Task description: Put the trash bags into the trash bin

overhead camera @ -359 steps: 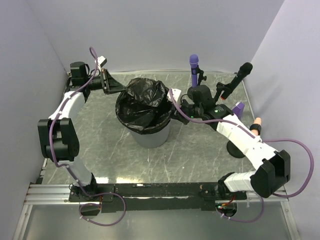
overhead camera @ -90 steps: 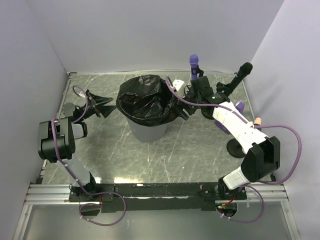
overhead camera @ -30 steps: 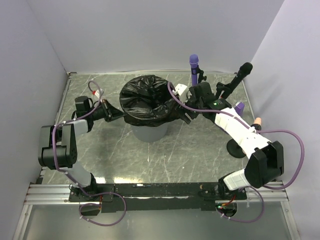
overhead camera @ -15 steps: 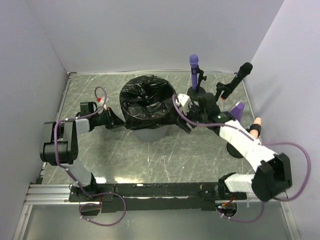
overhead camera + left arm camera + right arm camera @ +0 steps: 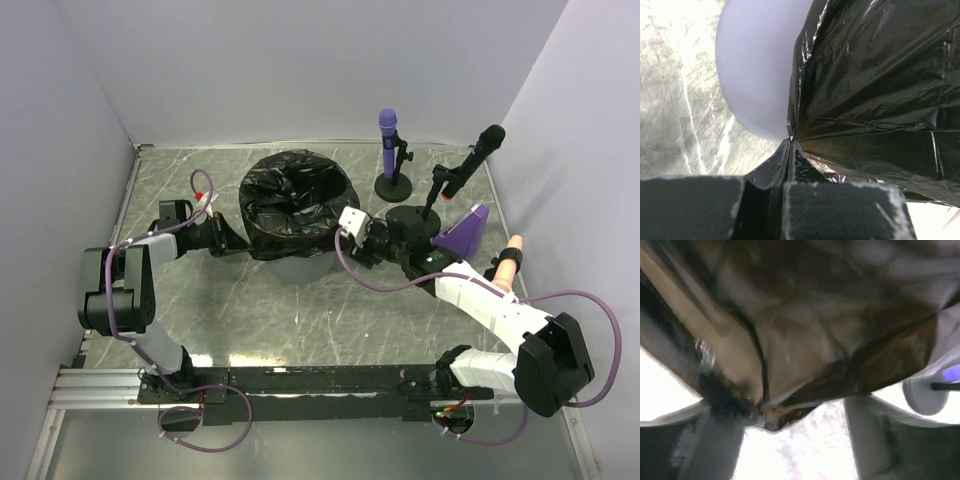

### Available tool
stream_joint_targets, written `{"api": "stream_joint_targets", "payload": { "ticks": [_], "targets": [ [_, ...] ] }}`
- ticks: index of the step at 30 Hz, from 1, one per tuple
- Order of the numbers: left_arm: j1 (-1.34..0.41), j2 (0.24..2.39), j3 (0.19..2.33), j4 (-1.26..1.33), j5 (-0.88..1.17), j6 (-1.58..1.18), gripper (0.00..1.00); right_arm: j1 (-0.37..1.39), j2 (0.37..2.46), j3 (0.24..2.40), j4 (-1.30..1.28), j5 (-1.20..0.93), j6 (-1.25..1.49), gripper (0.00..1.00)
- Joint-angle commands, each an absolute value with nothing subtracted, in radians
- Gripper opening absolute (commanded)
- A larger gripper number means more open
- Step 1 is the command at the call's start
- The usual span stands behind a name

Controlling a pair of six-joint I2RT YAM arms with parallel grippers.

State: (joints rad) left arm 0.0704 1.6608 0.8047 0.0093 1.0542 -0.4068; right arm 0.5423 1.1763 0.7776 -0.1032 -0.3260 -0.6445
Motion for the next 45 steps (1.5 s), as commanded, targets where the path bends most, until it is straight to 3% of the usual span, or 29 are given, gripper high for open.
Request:
{"api": "stream_joint_targets", "payload": {
  "ticks": [1, 2, 3, 10, 18, 23, 25, 26, 28, 29, 30, 32, 34, 41, 45],
  "targets": [
    [0.075, 1.634, 0.860, -0.061, 1.071, -0.350, 0.01, 0.555, 1.204, 0.778, 0.061, -0.255, -0.659, 0.35],
    [0.080, 1.637, 0.870, -0.074, 1.060, -0.341, 0.01, 0.555, 1.204, 0.764, 0.075, -0.264, -0.696, 0.07],
    [0.087, 1.641, 0.877, -0.087, 1.048, -0.330, 0.01, 0.555, 1.200, 0.732, 0.106, -0.261, -0.733, 0.00],
    [0.129, 1.715, 0.943, -0.239, 0.928, -0.186, 0.01, 0.545, 1.192, 0.526, 0.132, -0.314, -1.072, 0.00],
    [0.140, 1.815, 0.999, -0.425, 0.856, -0.052, 0.01, 0.543, 1.331, 0.583, 0.019, -0.347, -1.075, 0.01],
    [0.150, 1.789, 0.989, -0.417, 0.897, -0.043, 0.01, 0.543, 1.238, 0.604, -0.124, -0.332, -1.059, 0.20],
    [0.173, 1.776, 1.005, -0.423, 0.968, -0.035, 0.02, 0.535, 1.163, 0.635, -0.240, -0.299, -1.023, 0.39],
    [0.192, 1.760, 1.012, -0.428, 0.982, -0.041, 0.14, 0.528, 1.120, 0.665, -0.309, -0.287, -0.979, 0.45],
    [0.233, 1.711, 1.009, -0.414, 0.980, -0.066, 0.27, 0.496, 1.021, 0.747, -0.453, -0.304, -0.905, 0.55],
    [0.279, 1.644, 1.020, -0.419, 0.960, -0.066, 0.42, 0.462, 0.947, 0.908, -0.612, -0.333, -0.803, 0.69],
    [0.290, 1.631, 1.037, -0.440, 0.945, -0.055, 0.58, 0.457, 0.942, 1.004, -0.665, -0.342, -0.773, 0.73],
    [0.305, 1.623, 1.080, -0.507, 0.946, -0.025, 0.72, 0.457, 0.986, 1.166, -0.744, -0.363, -0.730, 0.75],
    [0.327, 1.600, 1.097, -0.528, 0.972, -0.032, 0.74, 0.459, 1.089, 1.366, -0.816, -0.418, -0.684, 0.74],
    [0.351, 1.361, 1.031, -0.538, 0.997, -0.065, 0.75, 0.564, 1.622, 2.070, -1.029, -0.554, -0.572, 0.62],
    [0.359, 1.292, 1.032, -0.659, 1.011, -0.012, 0.73, 0.643, 1.830, 2.213, -1.031, -0.537, -0.566, 0.61]
  ]
}}
